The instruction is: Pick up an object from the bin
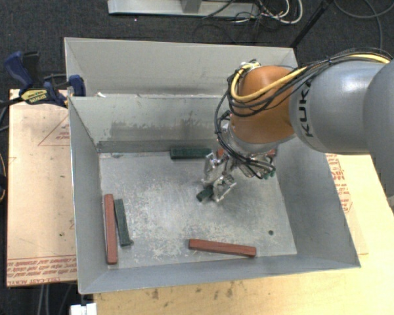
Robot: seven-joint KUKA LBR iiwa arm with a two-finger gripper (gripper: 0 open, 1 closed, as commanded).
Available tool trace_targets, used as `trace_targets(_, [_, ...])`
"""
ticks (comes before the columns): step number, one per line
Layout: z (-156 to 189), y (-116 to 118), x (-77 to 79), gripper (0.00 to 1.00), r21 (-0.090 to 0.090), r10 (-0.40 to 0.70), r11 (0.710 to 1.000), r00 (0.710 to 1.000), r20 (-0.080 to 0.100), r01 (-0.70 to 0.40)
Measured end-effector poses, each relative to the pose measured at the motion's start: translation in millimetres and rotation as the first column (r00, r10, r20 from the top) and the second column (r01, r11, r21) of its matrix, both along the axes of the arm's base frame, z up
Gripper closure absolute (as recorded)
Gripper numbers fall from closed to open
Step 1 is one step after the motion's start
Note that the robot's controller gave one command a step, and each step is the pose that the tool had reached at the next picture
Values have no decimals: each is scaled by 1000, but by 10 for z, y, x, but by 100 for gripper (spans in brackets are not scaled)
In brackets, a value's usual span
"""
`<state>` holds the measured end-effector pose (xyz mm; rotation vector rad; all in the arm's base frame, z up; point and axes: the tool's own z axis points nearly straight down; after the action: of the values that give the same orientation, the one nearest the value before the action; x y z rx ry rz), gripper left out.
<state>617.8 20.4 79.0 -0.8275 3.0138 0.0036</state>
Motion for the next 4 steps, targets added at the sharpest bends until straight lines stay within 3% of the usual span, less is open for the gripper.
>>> trace_targets(1, [1403, 133, -253, 100, -5, 59, 998, 998, -11, -59])
trace_targets(2, [1397, 131, -256, 0, -5, 59, 998, 998, -12, -59])
trace_targets(3, [1396, 130, -257, 0, -4, 59, 998, 998, -12, -59])
trace_targets(4, [887, 155, -297, 0, -5, -2, 1000, 1000, -8, 2])
